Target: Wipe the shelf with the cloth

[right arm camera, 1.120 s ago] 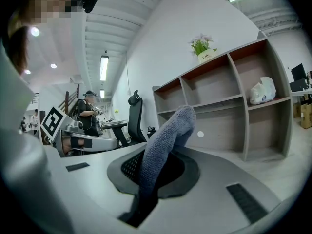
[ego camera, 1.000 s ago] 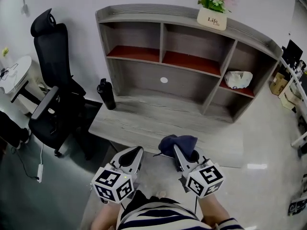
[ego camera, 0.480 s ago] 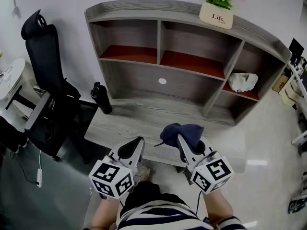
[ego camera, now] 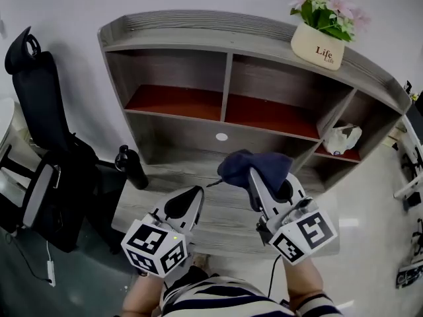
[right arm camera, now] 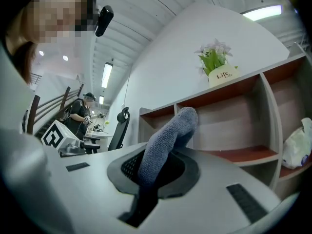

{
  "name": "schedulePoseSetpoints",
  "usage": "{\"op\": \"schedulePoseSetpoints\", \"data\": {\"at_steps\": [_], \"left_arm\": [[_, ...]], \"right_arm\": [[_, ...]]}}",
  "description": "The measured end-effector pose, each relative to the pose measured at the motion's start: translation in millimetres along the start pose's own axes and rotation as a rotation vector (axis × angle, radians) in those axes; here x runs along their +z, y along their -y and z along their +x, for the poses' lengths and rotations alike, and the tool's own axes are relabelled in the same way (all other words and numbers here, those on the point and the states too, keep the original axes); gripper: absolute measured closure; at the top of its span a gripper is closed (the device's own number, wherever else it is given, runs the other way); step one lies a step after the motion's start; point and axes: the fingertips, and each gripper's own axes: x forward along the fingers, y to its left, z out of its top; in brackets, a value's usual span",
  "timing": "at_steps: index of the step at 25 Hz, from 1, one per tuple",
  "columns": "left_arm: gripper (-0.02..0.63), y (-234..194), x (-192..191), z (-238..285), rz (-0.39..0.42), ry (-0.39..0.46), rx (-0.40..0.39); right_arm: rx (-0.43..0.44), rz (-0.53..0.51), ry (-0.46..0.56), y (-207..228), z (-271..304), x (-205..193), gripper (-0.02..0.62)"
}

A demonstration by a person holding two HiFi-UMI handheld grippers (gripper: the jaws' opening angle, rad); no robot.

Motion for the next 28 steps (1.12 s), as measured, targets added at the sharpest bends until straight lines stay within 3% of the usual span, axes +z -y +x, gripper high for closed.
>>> {"op": "schedulePoseSetpoints", "data": {"at_steps": [16, 28], "left_arm": [[0.589, -64, 38, 54, 0.035, -0.001, -0.111], [0.589, -51, 53, 62, 0.023, 0.049, -0.074]], "right_arm": [[-0.085, -0.105, 0.245, 27, 92, 108, 0.551], [-0.089, -0.109, 0.338, 51, 118, 139, 0.551]]}}
